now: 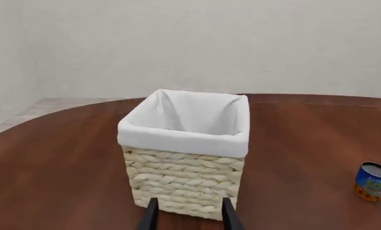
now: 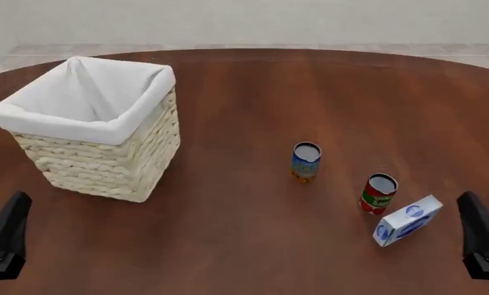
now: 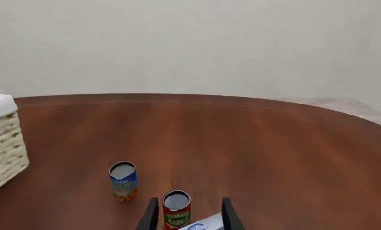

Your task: Pick up the tomato sauce, and put it in the basket.

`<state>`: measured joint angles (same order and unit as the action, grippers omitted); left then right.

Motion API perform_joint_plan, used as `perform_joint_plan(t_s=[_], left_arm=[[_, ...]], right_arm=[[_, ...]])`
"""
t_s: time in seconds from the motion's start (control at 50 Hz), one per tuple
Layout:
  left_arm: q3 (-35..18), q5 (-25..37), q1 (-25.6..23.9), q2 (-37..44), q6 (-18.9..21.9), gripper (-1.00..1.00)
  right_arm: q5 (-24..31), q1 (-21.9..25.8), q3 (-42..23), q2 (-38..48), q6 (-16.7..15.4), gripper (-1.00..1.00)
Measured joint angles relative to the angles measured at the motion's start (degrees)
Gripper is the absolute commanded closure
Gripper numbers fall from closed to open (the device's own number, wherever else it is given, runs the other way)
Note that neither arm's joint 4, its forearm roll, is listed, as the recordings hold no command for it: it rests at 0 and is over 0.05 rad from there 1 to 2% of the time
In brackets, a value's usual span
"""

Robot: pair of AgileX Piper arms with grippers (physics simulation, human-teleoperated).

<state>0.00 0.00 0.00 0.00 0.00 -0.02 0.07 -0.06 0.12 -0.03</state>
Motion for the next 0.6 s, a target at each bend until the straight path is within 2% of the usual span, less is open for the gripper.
perform_joint_plan(t_s=[0.34, 0.6], left_arm=[[0.0, 0.0, 0.0, 0.0, 0.0, -1.00], [0.0, 0.0, 0.0, 0.0, 0.0, -1.00]], right_arm=[[-0.4, 0.5, -0.2, 1.1, 0.0, -1.00], [-2.5, 2.1, -4.4, 9.1, -0.6, -1.00]])
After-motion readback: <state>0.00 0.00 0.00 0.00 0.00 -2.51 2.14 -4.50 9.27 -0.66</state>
